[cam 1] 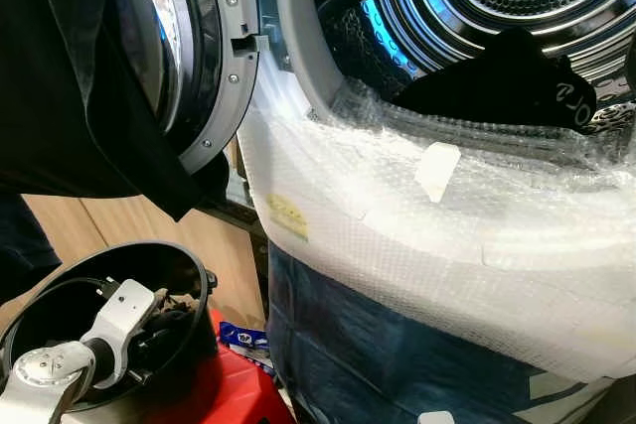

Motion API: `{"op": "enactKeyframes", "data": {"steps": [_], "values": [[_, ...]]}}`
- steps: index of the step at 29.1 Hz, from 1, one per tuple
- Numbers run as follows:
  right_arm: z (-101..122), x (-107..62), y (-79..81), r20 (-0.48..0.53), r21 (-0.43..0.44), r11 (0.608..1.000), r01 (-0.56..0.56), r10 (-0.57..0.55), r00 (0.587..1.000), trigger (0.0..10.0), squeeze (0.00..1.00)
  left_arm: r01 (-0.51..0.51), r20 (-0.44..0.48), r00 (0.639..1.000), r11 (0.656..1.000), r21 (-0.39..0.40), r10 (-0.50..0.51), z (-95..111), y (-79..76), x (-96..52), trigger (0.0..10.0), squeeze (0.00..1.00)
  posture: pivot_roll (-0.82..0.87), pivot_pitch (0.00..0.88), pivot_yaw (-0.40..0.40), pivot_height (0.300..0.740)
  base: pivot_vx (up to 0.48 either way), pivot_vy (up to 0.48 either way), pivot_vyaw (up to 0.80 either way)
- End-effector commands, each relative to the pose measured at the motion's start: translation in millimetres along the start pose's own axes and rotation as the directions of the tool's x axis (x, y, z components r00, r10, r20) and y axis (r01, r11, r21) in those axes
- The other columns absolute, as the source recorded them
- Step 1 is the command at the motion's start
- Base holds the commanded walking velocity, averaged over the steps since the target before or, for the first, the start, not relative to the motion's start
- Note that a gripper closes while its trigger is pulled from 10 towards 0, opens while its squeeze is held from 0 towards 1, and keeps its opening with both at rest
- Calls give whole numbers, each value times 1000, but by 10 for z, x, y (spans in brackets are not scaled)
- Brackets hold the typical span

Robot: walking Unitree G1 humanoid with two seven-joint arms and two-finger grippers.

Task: Clothes washing

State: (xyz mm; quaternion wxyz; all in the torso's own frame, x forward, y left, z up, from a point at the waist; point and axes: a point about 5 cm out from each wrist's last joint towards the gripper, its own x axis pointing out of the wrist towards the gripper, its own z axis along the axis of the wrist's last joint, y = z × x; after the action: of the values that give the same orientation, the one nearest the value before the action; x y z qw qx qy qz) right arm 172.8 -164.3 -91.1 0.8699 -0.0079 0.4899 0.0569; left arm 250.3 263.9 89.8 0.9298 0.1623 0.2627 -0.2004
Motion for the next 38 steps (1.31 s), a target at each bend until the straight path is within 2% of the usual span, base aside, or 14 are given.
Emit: {"op": "enactKeyframes", "data": {"steps": [1, 5, 9, 11, 15, 18, 22, 24, 25, 26, 30, 34, 36, 38], "values": [[5, 2, 5, 0, 1, 1000, -2, 2, 1000, 10000, 0, -16, -12, 1000, 1000, -11, 16, -7, 4, -6, 0, 0, 211, 0, 78, 740, 0, 0, 0], [-8, 0, 7, -2, -2, 1000, -3, 3, 1000, 10000, 0, -39, 6, 999, 999, -10, 39, 19, 5, -12, 0, 0, 215, 0, 79, 740, 0, 0, 0], [-13, 0, 11, -4, -2, 1000, -4, 4, 1000, 10000, 0, -87, 77, 993, 996, 1, 87, 123, 30, -13, 0, 0, 224, 0, 76, 740, 0, 0, 0], [-1, 3, 17, -2, 10, 1000, -3, 3, 1000, 10000, 0, -116, 151, 982, 993, -3, 115, 262, 34, -13, 0, 0, 232, 0, 80, 740, 0, 0, 0], [5, 4, 18, -1, 11, 1000, -3, 3, 1000, 10000, 0, -113, 182, 977, 994, -3, 112, 322, 29, -24, 0, 0, 235, 0, 80, 740, 0, 0, 0], [34, 8, 24, 6, 10, 1000, -6, 6, 1000, 10000, 0, -36, 315, 949, 999, 35, 24, 611, -27, -115, 0, 0, 244, 0, 76, 740, 0, 0, 0], [34, 8, 24, 6, 10, 1000, -6, 6, 1000, 10000, 0, -36, 315, 949, 999, 35, 24, 611, -27, -115, 0, 0, 244, 0, 76, 740, 0, 0, 0], [59, 12, 23, 11, 10, 1000, -7, 7, 1000, 10000, 0, 60, 312, 946, 994, 93, -86, 722, -108, -151, 0, 0, 239, 0, 81, 740, 0, 0, 0], [59, 12, 23, 11, 10, 1000, -7, 7, 1000, 10000, 0, 60, 312, 946, 994, 93, -86, 722, -108, -151, 0, 0, 239, 0, 81, 740, 0, 0, 0], [88, 14, 13, 20, 25, 1000, -1, 0, 1000, 10000, 0, 158, 293, 936, 977, 140, -193, 809, -210, -177, 0, 0, 232, 0, 84, 740, 0, 0, 0], [70, 11, 5, 15, 25, 1000, 2, -2, 1000, 10000, 0, 240, 288, 915, 955, 173, -282, 894, -333, -198, 0, 0, 230, 0, 79, 740, 0, 0, 0], [-3, 5, 26, -13, -16, 1000, -10, 9, 1000, 10000, 0, 363, 311, 856, 909, 205, -412, 1035, -538, -153, 0, 0, 246, 0, 66, 740, 0, 0, 0], [-7, 6, 37, -15, -22, 1000, -15, 15, 1000, 10000, 0, 389, 308, 842, 894, 224, -444, 1067, -588, -140, 0, 0, 244, 0, 65, 740, 0, 0, 0], [-5, 6, 40, -15, -23, 1000, -17, 16, 1000, 10000, 0, 463, 325, 786, 849, 253, -526, 1201, -710, -136, 0, 0, 243, 0, 68, 740, 0, 0, 0]]}}
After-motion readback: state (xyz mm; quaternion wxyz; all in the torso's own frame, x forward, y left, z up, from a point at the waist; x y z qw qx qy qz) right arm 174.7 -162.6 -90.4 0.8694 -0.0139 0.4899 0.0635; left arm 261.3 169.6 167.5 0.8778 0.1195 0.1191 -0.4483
